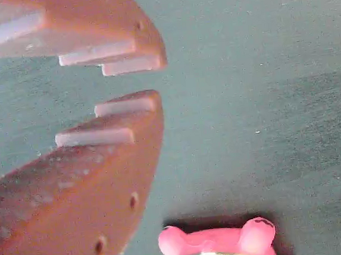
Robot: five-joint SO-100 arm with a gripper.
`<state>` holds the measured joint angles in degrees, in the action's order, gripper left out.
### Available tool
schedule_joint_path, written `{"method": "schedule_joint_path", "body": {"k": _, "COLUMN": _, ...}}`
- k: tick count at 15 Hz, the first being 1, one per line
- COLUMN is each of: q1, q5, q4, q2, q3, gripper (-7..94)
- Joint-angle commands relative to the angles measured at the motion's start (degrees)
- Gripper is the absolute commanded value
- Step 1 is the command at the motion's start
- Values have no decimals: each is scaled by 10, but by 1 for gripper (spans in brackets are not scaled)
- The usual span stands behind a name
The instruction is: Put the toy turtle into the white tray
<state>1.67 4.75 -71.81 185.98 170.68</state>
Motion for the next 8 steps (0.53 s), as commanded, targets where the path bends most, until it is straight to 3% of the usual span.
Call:
{"method": "schedule_joint_path", "body": {"k": 1, "q1": 4, "q5": 10, "q4": -7, "q2": 3, "q3": -29, "gripper": 0}}
{"method": "schedule_joint_path", "body": {"k": 8, "q1": 4, "q5": 10, "q4": -7, "q2": 3, "q3": -29, "gripper": 0}}
